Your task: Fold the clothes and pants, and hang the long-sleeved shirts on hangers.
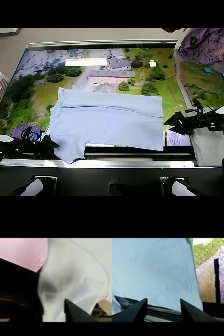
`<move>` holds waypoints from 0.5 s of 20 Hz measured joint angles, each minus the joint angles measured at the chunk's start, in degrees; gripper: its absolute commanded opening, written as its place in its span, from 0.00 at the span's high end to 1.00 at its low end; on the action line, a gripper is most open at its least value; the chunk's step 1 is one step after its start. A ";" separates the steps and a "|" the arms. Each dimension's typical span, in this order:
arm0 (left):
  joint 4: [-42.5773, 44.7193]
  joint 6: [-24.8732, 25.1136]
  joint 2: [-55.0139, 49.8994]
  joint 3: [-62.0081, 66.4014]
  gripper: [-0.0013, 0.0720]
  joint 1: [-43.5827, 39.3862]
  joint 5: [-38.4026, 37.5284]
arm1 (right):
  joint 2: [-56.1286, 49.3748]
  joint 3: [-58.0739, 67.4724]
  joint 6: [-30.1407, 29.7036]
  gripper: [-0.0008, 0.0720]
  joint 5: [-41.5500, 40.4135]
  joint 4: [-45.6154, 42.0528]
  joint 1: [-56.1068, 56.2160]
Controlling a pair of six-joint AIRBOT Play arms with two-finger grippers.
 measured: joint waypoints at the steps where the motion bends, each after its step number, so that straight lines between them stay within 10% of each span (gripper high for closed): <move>1: 0.46 0.07 -0.09 0.00 0.96 0.02 0.46 | 0.00 0.00 0.02 0.35 0.00 0.17 -0.02; 10: -0.42 0.17 -0.24 0.02 0.96 -0.02 -0.15 | 0.00 -8.35 0.39 0.33 0.63 -6.58 -0.07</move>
